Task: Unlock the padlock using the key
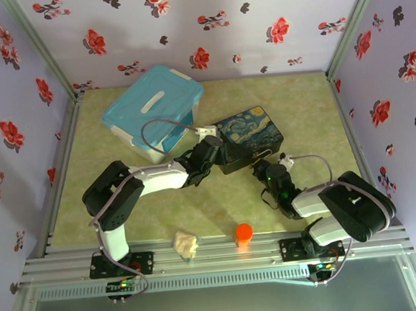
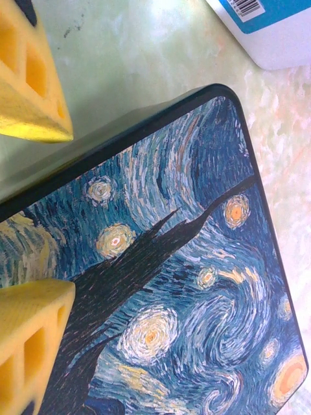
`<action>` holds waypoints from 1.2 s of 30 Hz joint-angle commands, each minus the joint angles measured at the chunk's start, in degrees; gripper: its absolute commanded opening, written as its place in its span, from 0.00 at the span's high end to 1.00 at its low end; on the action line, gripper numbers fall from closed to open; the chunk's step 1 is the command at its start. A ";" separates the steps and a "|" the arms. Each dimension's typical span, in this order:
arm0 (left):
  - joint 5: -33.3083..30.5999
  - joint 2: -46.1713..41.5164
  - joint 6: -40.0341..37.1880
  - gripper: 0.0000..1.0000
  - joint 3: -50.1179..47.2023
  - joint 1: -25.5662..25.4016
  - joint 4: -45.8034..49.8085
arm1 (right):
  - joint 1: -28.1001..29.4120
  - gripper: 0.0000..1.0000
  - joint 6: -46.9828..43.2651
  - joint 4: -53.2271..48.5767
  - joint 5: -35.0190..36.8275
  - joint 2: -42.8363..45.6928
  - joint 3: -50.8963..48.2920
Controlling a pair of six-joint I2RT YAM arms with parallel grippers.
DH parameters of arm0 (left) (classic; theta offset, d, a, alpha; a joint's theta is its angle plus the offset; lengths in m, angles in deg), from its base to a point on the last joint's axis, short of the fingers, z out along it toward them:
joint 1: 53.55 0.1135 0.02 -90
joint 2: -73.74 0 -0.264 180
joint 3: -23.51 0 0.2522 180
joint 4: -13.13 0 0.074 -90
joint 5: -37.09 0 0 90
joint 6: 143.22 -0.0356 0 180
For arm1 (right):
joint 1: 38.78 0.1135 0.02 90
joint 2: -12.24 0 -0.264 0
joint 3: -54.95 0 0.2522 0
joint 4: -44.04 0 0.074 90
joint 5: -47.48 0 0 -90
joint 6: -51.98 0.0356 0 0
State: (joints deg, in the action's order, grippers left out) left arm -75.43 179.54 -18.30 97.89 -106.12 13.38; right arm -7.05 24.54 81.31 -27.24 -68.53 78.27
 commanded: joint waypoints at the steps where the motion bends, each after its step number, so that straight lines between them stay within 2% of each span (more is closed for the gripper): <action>1: -0.95 3.78 -2.48 0.43 -3.40 0.19 11.92 | -2.54 1.00 -5.54 -0.94 -7.59 1.60 2.78; 6: -0.86 3.14 -2.74 0.43 -3.48 0.56 11.80 | -6.94 1.00 -8.24 -5.11 -13.02 4.99 1.66; 12: -0.34 3.19 -2.88 0.43 -2.98 1.24 11.89 | -10.39 1.00 -7.46 -4.75 -18.22 6.43 1.23; 17: 1.82 2.52 -3.65 0.42 -2.22 4.45 11.29 | -13.08 1.00 -11.13 -15.88 -31.47 10.05 2.75; 23: 4.16 4.64 -6.02 0.40 2.22 7.91 11.13 | -14.05 1.00 -13.08 -26.62 -36.75 17.16 1.06; 26: 4.74 6.50 -7.01 0.39 5.85 9.23 12.51 | -14.89 1.00 -15.30 -32.38 -41.13 15.32 3.33; 29: 4.64 6.12 -7.42 0.38 7.33 10.55 12.94 | -16.13 1.00 -16.53 -34.04 -47.49 10.64 5.20; 34: 5.49 2.20 -9.07 0.33 7.04 10.92 12.47 | -17.03 1.00 -19.53 -40.05 -47.92 9.88 6.78; 36: 5.81 0.50 -9.27 0.32 6.64 10.76 12.85 | -17.04 1.00 -22.00 -46.94 -45.89 10.87 8.56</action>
State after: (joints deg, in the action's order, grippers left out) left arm -69.77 182.36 -24.66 105.41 -95.89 19.26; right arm -23.55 7.12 42.62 -72.33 -59.18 83.85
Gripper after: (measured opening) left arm 0.677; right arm 0.118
